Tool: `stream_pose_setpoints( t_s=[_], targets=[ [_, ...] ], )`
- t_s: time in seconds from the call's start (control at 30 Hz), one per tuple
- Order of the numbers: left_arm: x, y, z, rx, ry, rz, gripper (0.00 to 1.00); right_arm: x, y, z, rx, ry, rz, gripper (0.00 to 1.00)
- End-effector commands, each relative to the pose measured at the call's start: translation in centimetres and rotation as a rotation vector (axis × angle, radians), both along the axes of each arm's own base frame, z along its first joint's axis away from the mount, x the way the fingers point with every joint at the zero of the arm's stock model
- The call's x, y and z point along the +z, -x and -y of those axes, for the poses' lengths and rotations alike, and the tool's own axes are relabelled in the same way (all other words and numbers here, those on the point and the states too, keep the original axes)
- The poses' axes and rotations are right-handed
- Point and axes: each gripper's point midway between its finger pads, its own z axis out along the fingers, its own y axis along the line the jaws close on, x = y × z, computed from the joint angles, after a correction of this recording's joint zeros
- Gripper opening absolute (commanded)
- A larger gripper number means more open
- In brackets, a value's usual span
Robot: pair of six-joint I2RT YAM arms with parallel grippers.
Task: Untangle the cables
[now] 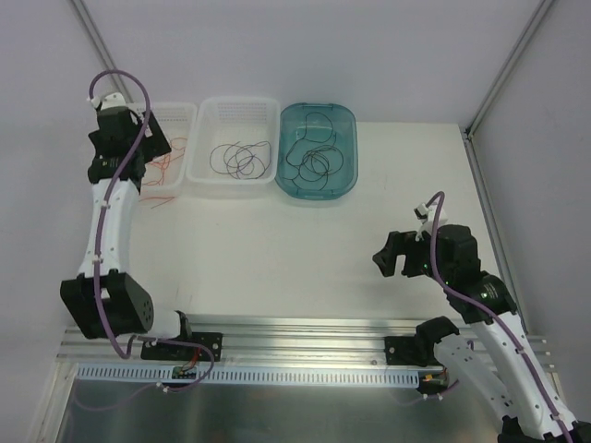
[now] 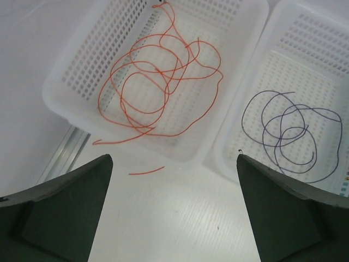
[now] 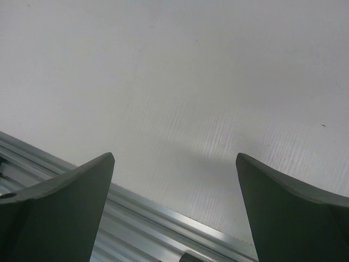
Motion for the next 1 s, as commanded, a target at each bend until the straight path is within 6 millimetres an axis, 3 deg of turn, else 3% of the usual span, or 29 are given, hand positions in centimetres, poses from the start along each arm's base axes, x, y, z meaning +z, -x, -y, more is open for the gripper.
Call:
stream_pose_setpoints(
  t_s=[0.0,0.03,0.07,0.1,0.13,0.17,0.2,0.33,0.37,0.5,0.6,0.77,0.83,0.97],
  targets=[
    [-4.4,2.5,-0.7,0.011,-0.002,0.011,0.99,1.3,0.0,-0.9,0.052,-0.038,0.069,1.0],
    [-3.0,3.0,-0.5,0.011,0.011,0.097,0.99,1.4,0.0,-1.0,0.057,-0.044,0.074,1.0],
    [-3.4,3.6,-0.5,0.013,0.028,0.119,0.99,1.6,0.1,-1.0,0.058,-0.049,0.084,1.0],
    [-6.0,4.7,-1.0,0.035,0.053,0.089,0.98,1.6,0.3,-1.2,0.071,-0.049,0.087,1.0],
    [-5.4,5.2,-1.1,0.051,0.08,0.143,0.99,1.7,0.3,-1.3,0.076,-0.048,0.095,0.99],
    [-6.0,5.5,-1.3,0.063,0.098,0.149,0.98,1.8,0.4,-1.2,0.074,-0.045,0.102,0.99],
    [-7.8,6.5,-2.2,0.1,0.122,0.132,0.98,1.9,0.6,-1.4,0.09,-0.044,0.107,1.0],
    [-8.8,7.5,-3.3,0.122,0.14,0.193,0.95,2.0,1.0,-1.6,0.106,-0.045,0.116,1.0],
    [-8.3,7.1,-3.5,0.108,0.11,0.227,0.95,1.9,1.0,-1.6,0.105,-0.043,0.117,1.0],
    [-10.1,7.3,-4.5,0.076,0.038,0.234,0.94,2.0,1.2,-1.8,0.117,-0.039,0.124,1.0],
    [-10.1,6.9,-5.3,0.042,0.02,0.254,0.95,2.0,1.3,-1.9,0.126,-0.036,0.126,1.0],
    [-12.1,6.3,-6.9,0.038,0.025,0.196,0.88,1.6,1.2,-2.1,0.132,-0.021,0.111,1.0],
    [-13.1,6.4,-6.4,0.023,0.064,0.154,0.77,1.5,1.1,-2.0,0.128,-0.011,0.109,1.0],
    [-14.1,7.4,-4.2,0.068,0.243,0.142,0.75,1.4,0.7,-2.0,0.122,0.002,0.107,0.99]
  ],
)
